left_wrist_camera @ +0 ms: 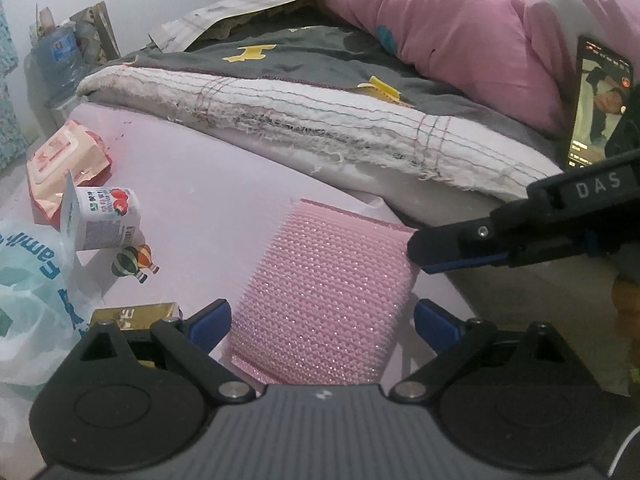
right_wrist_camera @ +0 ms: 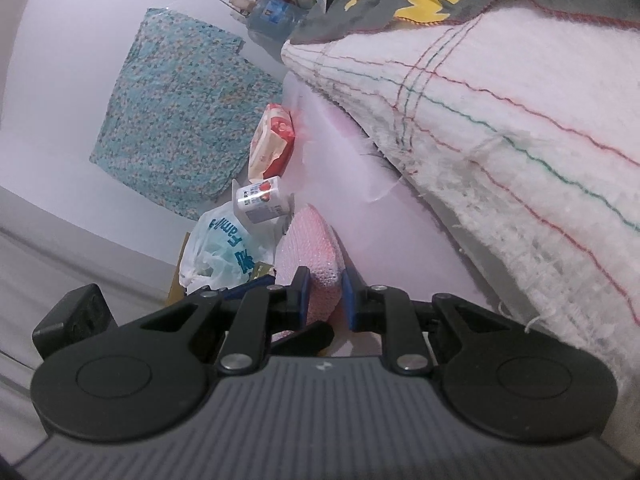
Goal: Organize soft objects
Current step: 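Lift the pink pad off the bed with the right gripper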
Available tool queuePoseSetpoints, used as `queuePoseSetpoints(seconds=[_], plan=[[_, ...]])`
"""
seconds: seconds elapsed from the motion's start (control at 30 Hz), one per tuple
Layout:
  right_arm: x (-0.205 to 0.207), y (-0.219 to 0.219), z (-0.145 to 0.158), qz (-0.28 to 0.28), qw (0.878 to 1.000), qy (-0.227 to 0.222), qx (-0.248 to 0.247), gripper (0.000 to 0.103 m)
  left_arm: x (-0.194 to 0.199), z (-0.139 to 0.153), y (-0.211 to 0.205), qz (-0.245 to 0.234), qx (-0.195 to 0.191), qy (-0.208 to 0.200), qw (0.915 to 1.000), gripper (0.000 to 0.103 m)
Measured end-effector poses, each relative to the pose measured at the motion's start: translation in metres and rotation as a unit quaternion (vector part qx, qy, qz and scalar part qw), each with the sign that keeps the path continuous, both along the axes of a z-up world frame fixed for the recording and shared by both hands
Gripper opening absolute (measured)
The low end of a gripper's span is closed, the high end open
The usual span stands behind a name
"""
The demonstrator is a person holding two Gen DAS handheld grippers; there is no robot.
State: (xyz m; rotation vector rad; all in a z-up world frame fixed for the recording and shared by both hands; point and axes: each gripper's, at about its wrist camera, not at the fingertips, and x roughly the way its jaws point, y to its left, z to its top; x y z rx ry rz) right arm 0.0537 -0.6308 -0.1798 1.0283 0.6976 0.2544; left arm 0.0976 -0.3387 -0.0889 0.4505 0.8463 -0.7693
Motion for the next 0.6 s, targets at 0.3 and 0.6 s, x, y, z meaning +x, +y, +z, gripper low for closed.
queuePoseSetpoints(seconds=[0.3, 0.6], plan=[[0.0045, -0.0006, -0.0057, -0.011, 1.0, 0.003, 0.023, 0.023, 0.0087, -0.0039, -0.0003, 0.008, -0.007, 0.013, 0.9999, 0.1], [0.0101, 0.0086, -0.0102, -0.013, 0.999, -0.004, 0.038, 0.037, 0.0071, -0.0037, 0.0042, 0.019, -0.009, 0.026, 0.9994, 0.097]])
